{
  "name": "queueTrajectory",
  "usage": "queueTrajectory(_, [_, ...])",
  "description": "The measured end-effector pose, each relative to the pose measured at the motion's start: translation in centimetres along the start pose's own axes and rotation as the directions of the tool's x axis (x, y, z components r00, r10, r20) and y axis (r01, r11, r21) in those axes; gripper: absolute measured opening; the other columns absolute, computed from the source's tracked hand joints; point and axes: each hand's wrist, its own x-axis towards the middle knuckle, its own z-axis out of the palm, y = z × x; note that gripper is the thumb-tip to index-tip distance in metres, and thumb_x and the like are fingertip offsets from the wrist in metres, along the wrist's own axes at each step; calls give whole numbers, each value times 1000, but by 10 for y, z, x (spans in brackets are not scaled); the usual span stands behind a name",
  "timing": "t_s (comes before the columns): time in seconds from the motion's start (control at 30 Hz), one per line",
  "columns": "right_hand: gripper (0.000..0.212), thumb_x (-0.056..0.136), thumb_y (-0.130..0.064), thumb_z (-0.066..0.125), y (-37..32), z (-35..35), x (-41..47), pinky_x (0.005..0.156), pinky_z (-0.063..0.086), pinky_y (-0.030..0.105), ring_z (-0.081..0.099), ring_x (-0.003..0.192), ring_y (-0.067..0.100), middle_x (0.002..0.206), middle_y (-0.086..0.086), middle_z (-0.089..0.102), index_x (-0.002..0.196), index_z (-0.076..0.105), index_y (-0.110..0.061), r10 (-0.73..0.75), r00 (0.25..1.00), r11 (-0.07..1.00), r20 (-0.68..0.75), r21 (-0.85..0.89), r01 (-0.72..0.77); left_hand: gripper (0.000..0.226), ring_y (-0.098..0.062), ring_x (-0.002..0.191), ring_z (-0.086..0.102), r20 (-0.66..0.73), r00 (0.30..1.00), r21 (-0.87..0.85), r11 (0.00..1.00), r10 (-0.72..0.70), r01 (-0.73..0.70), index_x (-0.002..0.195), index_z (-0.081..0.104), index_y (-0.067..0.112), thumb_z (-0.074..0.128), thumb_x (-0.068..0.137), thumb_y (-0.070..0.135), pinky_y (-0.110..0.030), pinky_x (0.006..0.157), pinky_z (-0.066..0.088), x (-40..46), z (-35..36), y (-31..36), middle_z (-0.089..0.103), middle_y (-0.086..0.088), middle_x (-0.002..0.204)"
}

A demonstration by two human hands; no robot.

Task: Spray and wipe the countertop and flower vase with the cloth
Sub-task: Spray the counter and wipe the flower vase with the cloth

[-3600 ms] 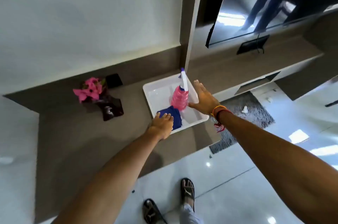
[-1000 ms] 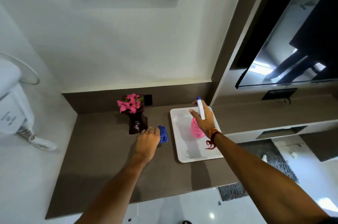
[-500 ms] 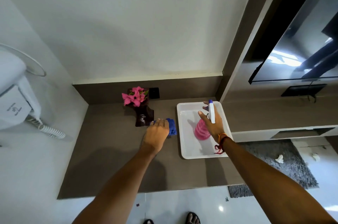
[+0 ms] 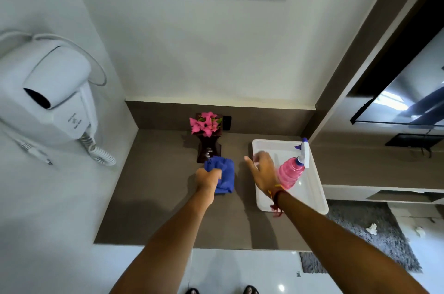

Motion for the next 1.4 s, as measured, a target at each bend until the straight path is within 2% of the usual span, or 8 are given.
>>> queueTrajectory(0.07, [53, 96, -45, 57, -31, -1, 30, 101, 46, 47, 55, 115, 35, 125, 20, 57, 123, 54, 1, -130, 985, 976, 110, -159, 146, 21, -17, 53, 43, 88, 990, -185, 975, -111, 126, 59, 48, 10, 61, 75, 4, -18, 47, 42, 9, -18, -7, 45, -4, 62])
queueTrajectory(0.17, [79, 95, -47, 58, -74, -4, 72, 118, 35, 45, 36, 146, 31, 161, 16, 32, 154, 29, -4, -202, 932, 893, 302, -333, 302, 16, -20, 84, 67, 301, 944, -343, 907, -139, 243, 85, 68, 17, 79, 73, 21, -41, 83, 59, 21, -36, -14, 70, 1, 87])
queueTrajectory(0.33, [92, 95, -45, 58, -107, 7, 116, 126, 11, 54, 1, 158, 23, 170, 6, -2, 161, 2, -11, -136, 851, 771, 508, -485, 413, 22, -16, 67, 64, 66, 997, -220, 975, 33, -18, 74, 64, 21, 85, 77, 16, -10, 40, 47, 37, -47, -16, 64, 6, 71])
queueTrajectory(0.43, [97, 95, -46, 58, -115, 16, 127, 126, 9, 55, 0, 158, 25, 170, 7, -9, 160, -4, -10, -116, 814, 765, 570, -472, 439, 18, -17, 73, 66, -38, 996, -227, 970, 76, -83, 105, 68, 2, 73, 88, 3, -14, 58, 53, 49, -55, -19, 70, -4, 85])
queueTrajectory(0.53, [100, 93, -45, 63, -122, 17, 137, 126, 18, 51, 13, 156, 31, 170, 8, -3, 160, -2, -9, -126, 799, 820, 588, -392, 418, 27, -31, 97, 67, -110, 987, -154, 980, 113, -129, 118, 63, -1, 67, 91, 1, -36, 83, 55, 57, -59, -19, 70, -18, 110])
queueTrajectory(0.8, [113, 72, -56, 80, -125, 12, 155, 119, 35, 49, 34, 145, 33, 159, 10, 28, 158, 22, -10, -180, 810, 732, 558, -475, 489, 24, -30, 96, 68, -208, 963, -10, 984, 174, -180, 116, 63, 2, 66, 93, 10, -31, 73, 51, 72, -44, -7, 71, -15, 108])
queueTrajectory(1.1, [95, 61, -50, 90, -114, 31, 132, 104, 51, 46, 58, 121, 35, 129, 15, 59, 136, 49, -7, -105, 899, 921, 426, -299, 249, 41, -32, 105, 67, -309, 900, -57, 938, 308, -341, 138, 48, 2, 58, 98, 4, -42, 90, 58, 72, -8, 22, 67, -20, 120])
queueTrajectory(1.4, [85, 68, -34, 90, -118, 33, 128, 103, 53, 44, 57, 122, 36, 130, 17, 57, 133, 47, -2, -66, 914, 944, 400, -272, 187, 64, -33, 130, 52, -93, 863, 472, 785, 497, -401, 152, 18, -2, 53, 99, 2, -39, 103, 51, 54, 36, 5, 40, -24, 151])
